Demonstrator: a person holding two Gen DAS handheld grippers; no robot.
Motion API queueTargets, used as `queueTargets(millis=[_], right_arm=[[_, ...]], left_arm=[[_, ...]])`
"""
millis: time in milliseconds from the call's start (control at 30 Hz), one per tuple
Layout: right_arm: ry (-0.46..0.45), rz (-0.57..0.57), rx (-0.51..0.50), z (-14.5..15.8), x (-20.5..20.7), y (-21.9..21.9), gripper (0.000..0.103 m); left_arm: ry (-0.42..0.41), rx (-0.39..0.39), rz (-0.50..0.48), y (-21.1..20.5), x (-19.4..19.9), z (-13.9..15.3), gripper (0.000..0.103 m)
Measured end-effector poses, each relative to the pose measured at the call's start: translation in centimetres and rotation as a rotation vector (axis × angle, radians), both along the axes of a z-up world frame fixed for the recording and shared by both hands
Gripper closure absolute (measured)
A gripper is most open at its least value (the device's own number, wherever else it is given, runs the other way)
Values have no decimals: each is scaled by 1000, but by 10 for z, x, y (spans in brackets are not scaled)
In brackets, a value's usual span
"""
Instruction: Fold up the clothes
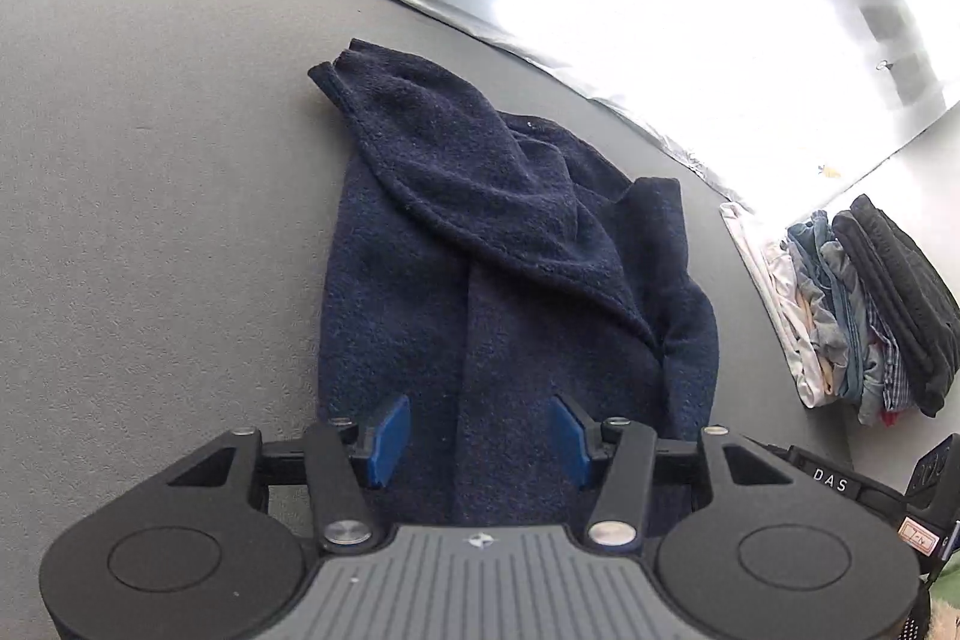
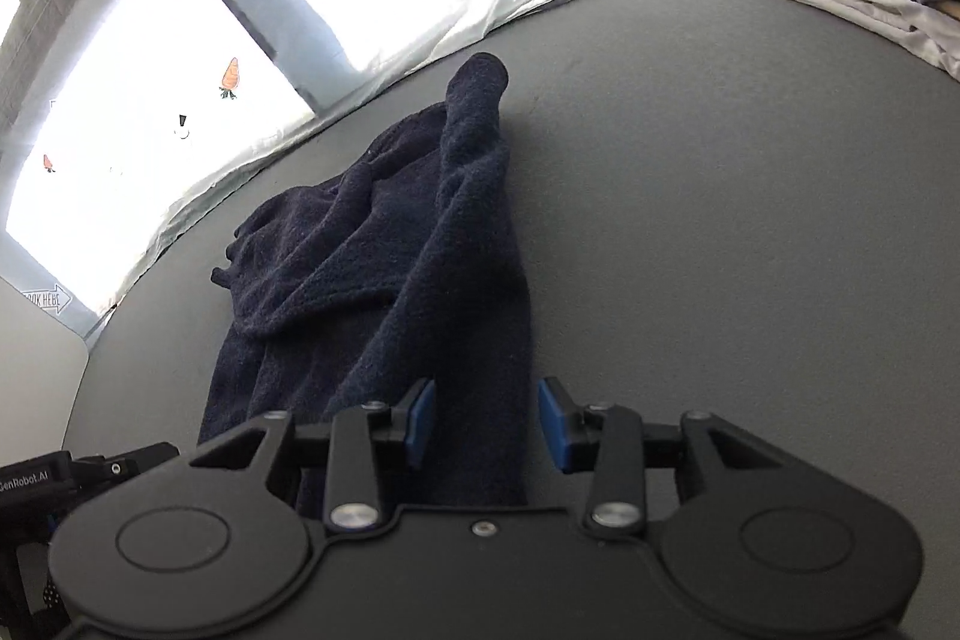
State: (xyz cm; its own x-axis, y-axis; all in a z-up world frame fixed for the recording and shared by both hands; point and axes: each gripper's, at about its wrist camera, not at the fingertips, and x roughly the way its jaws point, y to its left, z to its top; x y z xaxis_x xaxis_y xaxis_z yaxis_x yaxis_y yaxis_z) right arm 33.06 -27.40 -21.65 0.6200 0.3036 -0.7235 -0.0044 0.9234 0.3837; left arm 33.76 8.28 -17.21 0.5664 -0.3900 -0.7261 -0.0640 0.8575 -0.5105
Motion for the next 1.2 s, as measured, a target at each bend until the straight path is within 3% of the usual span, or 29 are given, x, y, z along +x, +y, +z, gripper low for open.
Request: queueTargets(millis=[100,200,267,367,400,500,600,767,833,867,1033,1200], right_arm=[[9,106,-139,-9,20,23,59],[56,150,-149,-20,28,25,40],[55,231,-114,-24,33,29,0],[9,389,-331,-31,30,64,0],[-17,407,-351,-31,29,67,0],[-3,349,-241,-33,34,53,0],[-41,367,-288,-35,28,59,0],[-60,359,-284,-34,27,58,0],[-72,356,-282,-34,26,57,0],[-79,355,-281,-35,26,57,0],[-80,355,-283,-34,26,59,0],[-86,353,-281,-34,25,58,0]], left_arm=[[1,1,49,17,22,-4,48],[-6,21,76,28,52,-8,43],[-8,36,83,32,72,-12,41],[-4,55,97,38,102,-18,41],[1,59,106,40,113,-20,41],[1,69,117,45,141,-26,40],[-12,92,115,46,164,-31,38],[-20,104,139,41,187,-45,40],[-36,119,130,37,188,-49,62],[-39,132,119,35,188,-51,94],[-112,193,110,30,178,-33,96],[-296,191,120,30,166,26,96]])
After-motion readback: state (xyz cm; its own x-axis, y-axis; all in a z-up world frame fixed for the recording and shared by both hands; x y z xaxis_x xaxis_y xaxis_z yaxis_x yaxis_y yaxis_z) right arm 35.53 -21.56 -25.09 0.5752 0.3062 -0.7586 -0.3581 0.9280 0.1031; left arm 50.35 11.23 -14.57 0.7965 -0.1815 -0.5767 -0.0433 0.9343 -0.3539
